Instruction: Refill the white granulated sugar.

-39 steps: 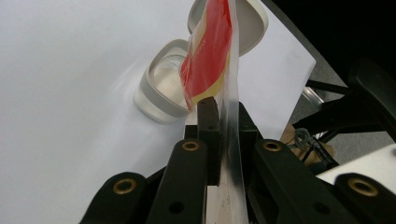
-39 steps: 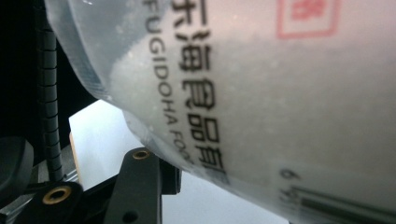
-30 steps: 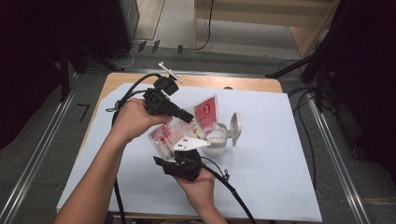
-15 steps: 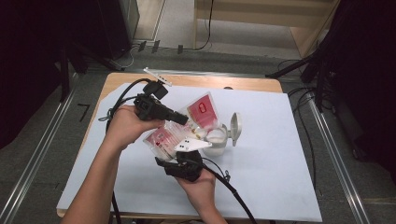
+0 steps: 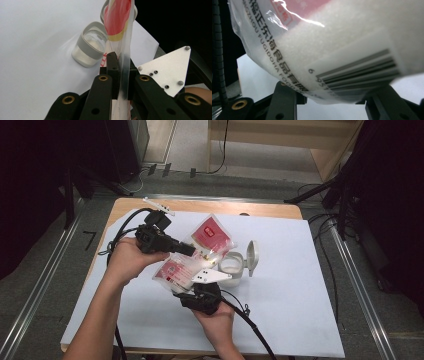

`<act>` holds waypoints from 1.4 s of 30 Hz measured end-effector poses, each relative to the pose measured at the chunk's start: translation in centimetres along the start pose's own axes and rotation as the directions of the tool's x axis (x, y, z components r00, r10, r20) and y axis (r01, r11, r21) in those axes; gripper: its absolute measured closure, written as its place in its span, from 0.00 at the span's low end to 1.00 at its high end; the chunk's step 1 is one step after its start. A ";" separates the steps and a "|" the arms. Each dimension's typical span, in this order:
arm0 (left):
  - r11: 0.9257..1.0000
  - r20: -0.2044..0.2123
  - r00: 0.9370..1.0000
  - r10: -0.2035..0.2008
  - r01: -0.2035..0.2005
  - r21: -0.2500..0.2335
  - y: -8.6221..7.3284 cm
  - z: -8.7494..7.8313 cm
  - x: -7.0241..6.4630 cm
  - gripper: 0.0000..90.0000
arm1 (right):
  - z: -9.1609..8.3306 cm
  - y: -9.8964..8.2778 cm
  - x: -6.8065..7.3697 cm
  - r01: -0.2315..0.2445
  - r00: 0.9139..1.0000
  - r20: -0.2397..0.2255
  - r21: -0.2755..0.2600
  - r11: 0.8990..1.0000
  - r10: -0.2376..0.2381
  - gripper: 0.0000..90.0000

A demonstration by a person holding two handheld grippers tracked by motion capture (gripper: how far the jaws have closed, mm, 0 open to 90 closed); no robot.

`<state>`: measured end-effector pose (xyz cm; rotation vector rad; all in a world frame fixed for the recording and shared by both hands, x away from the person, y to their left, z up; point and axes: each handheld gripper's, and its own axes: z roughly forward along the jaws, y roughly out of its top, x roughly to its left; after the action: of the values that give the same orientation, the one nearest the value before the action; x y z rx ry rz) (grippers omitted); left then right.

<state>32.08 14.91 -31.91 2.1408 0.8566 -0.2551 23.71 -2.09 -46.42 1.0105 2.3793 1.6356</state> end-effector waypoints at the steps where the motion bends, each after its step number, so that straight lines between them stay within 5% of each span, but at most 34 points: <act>1: 1.000 0.000 1.000 0.002 -0.002 0.001 -0.1 -0.1 0.0 0.98 | 0.0 0.0 0.0 0.006 1.000 0.003 -0.001 1.000 -0.006 0.65; 14: 0.999 0.010 1.000 0.013 -0.013 -0.038 -1.4 -1.4 -0.1 0.98 | -0.1 0.0 0.0 0.017 0.999 0.030 -0.011 1.000 -0.016 0.63; 28: 0.996 -0.004 0.997 0.075 -0.075 -0.053 -2.6 -2.9 -0.2 0.99 | -0.9 -0.4 -1.1 -0.057 0.996 0.065 -0.051 0.997 0.061 0.64; 33: 0.996 -0.001 0.998 0.068 -0.068 -0.058 -2.9 -3.3 -0.1 0.99 | -1.4 -0.3 -1.3 -0.032 0.994 0.098 -0.053 0.998 0.037 0.63; 42: 0.991 0.004 0.998 0.061 -0.060 -0.120 -2.9 -3.9 0.1 1.00 | -1.5 0.5 -1.4 -0.015 0.999 0.052 -0.029 0.999 0.016 0.65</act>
<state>29.84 19.15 -31.13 2.0488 0.7819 -0.1765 24.42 -3.94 -45.79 1.0557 2.3140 1.6235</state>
